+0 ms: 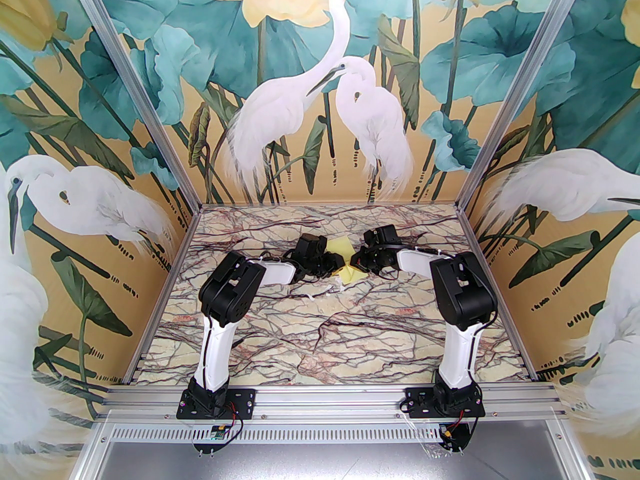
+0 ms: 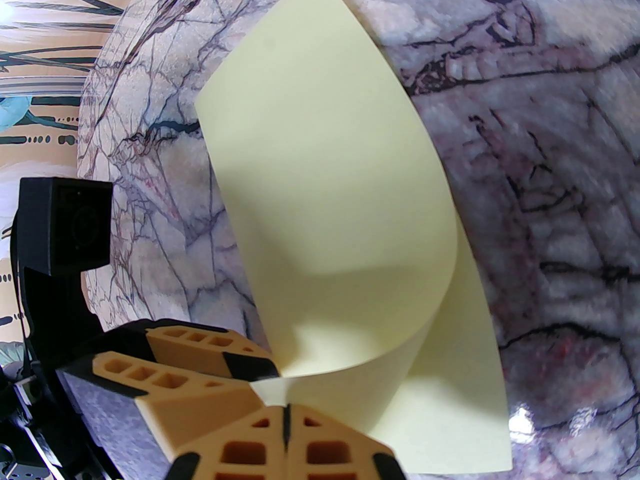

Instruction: Fold a paper plane with a square sheet of paper (fold left side to right side)

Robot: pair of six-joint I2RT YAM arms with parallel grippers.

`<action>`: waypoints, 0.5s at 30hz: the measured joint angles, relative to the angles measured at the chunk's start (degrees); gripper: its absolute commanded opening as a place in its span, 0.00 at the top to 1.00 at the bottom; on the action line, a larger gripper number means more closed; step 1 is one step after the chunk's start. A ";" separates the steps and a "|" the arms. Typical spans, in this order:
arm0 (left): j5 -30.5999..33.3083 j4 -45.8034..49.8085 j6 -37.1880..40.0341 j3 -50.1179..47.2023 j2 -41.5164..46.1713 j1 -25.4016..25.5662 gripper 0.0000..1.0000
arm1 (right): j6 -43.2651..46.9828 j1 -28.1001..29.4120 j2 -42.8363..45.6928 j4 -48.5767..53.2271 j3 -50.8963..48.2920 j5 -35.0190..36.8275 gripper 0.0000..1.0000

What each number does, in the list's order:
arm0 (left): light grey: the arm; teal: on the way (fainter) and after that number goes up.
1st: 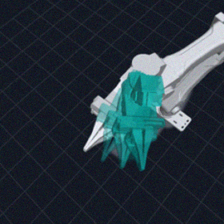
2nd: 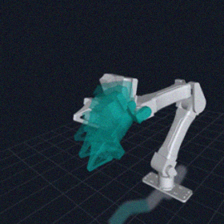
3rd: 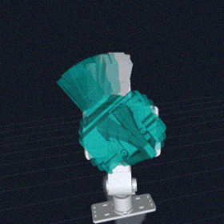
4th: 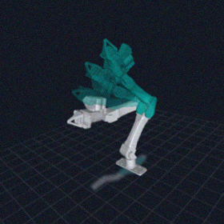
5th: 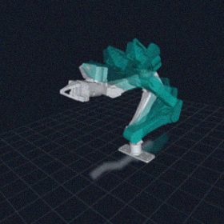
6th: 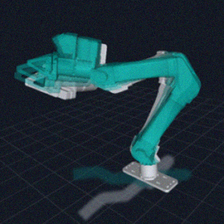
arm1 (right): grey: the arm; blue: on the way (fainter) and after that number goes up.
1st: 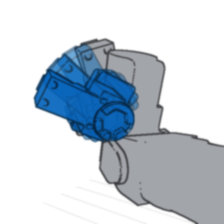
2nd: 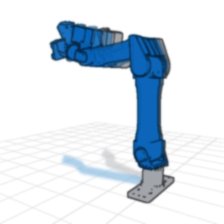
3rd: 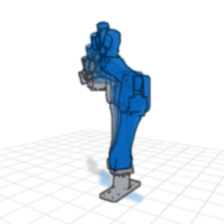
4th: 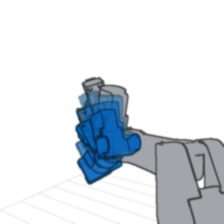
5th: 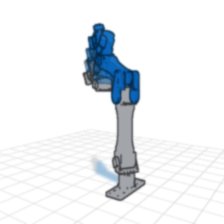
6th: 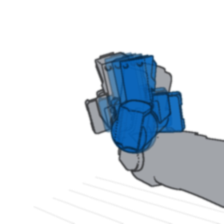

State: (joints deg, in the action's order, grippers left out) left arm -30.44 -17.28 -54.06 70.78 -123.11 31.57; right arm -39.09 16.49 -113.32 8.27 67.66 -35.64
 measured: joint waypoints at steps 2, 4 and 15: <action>0.02 -1.05 -0.63 -0.31 0.11 0.00 0.70 | -0.02 0.00 0.00 0.00 0.00 0.00 1.00; 0.00 -1.95 -1.05 -0.35 0.11 0.00 0.70 | -0.02 0.00 0.00 0.00 0.00 0.00 1.00; -0.22 -3.13 -1.92 0.26 0.11 0.07 0.72 | -0.02 -0.11 0.00 0.00 0.00 0.00 1.00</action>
State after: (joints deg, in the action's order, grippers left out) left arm -30.65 -20.40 -55.99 71.05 -123.00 31.64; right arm -39.11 16.38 -113.32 8.27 67.66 -35.64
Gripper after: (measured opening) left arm 0.288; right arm 0.033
